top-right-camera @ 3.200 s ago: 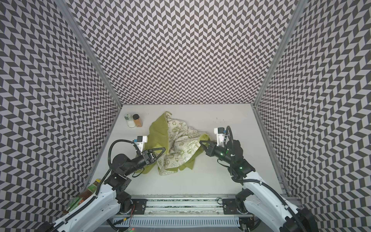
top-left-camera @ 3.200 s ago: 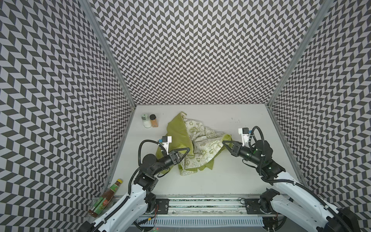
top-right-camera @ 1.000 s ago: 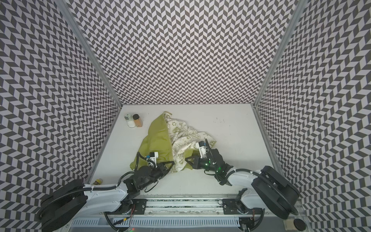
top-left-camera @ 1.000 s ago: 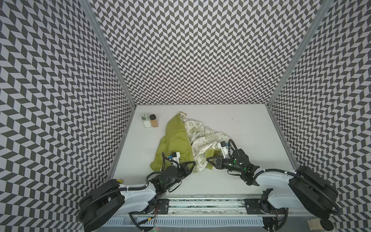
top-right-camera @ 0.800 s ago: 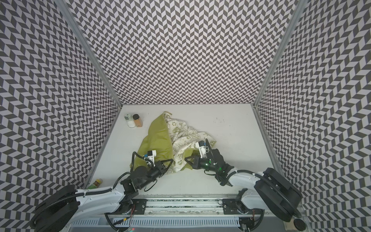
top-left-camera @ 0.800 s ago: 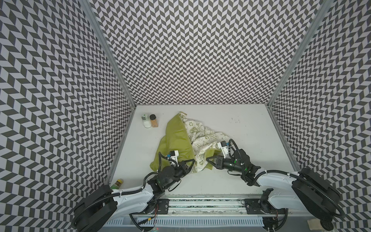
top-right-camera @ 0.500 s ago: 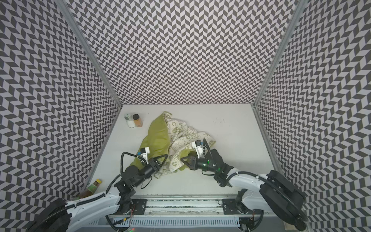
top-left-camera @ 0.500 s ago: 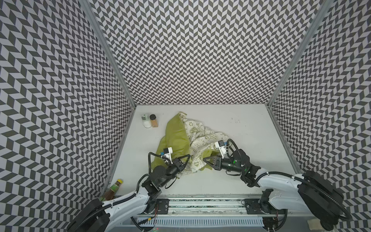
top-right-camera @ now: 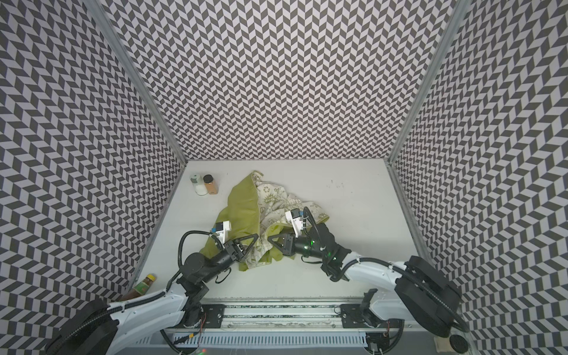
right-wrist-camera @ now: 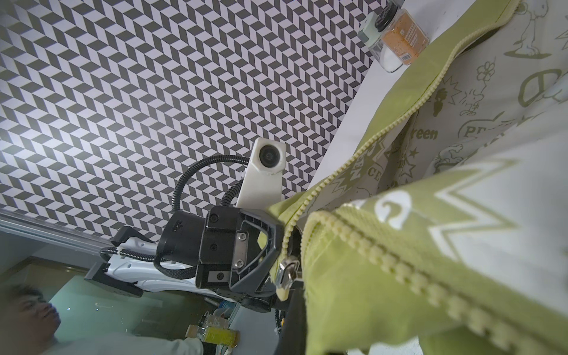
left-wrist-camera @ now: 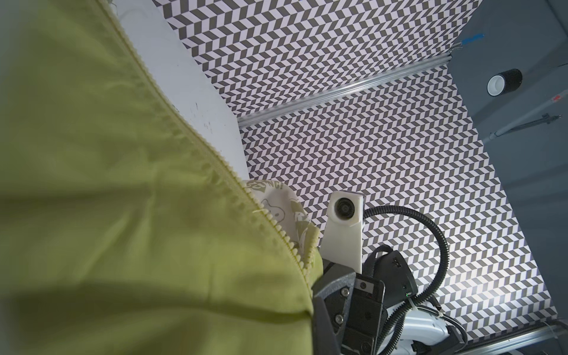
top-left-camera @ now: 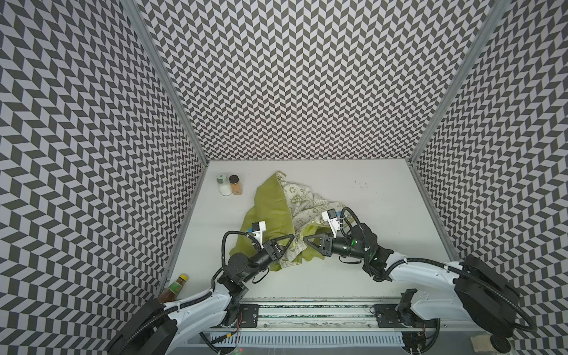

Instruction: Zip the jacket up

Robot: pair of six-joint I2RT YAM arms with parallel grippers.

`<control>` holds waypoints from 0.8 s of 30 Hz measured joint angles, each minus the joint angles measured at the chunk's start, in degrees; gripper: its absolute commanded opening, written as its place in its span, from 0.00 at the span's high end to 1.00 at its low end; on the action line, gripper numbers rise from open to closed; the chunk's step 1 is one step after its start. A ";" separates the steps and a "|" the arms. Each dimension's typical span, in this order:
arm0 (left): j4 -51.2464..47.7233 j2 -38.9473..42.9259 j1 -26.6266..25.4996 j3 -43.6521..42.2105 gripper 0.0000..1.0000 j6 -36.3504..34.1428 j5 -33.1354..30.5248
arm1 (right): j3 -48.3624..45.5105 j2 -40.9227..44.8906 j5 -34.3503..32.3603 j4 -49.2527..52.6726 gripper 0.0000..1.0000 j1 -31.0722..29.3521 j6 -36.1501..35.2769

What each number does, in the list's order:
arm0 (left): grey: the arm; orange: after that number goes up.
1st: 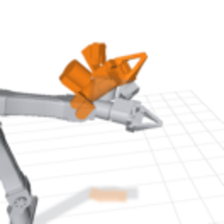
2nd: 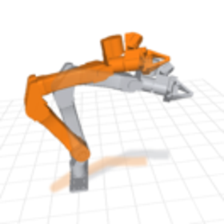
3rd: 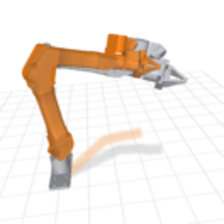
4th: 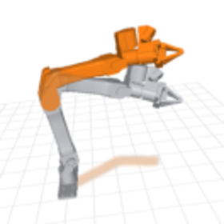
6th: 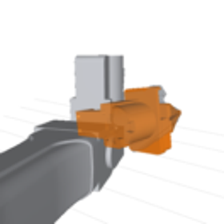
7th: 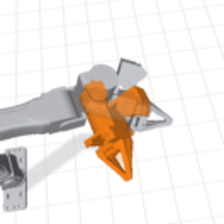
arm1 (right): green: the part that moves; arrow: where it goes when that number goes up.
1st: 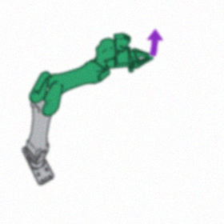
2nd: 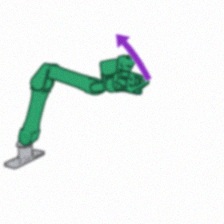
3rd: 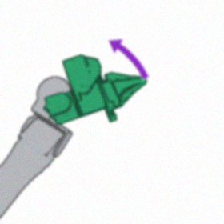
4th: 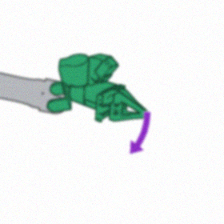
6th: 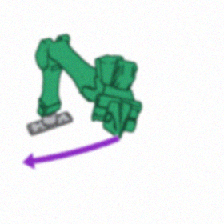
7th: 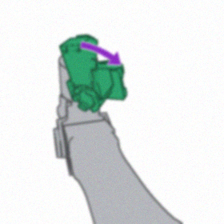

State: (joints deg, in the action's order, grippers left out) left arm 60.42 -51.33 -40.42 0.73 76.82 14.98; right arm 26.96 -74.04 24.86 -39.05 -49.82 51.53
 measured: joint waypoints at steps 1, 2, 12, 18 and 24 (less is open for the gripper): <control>0.50 -0.24 0.07 0.00 1.00 0.11 0.44 | 0.00 -0.17 0.00 -0.02 1.00 0.00 0.00; 1.05 -0.42 0.11 0.00 1.00 0.26 0.92 | 0.00 -0.37 0.00 -0.04 1.00 0.00 -0.02; 3.91 -0.55 1.57 0.00 1.00 0.87 3.85 | -0.15 -0.70 0.68 -3.21 1.00 -0.02 1.88; 5.09 -1.31 1.73 0.00 1.00 0.79 5.38 | -0.96 -0.66 2.01 -7.50 1.00 -0.31 4.68; 6.58 -1.81 1.95 0.00 1.00 0.85 5.86 | -0.98 -0.33 2.16 -7.82 1.00 -0.42 5.46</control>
State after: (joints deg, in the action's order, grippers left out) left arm 67.00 -53.15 -38.48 0.73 77.67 20.84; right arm 25.98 -74.37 27.03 -46.87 -50.24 56.99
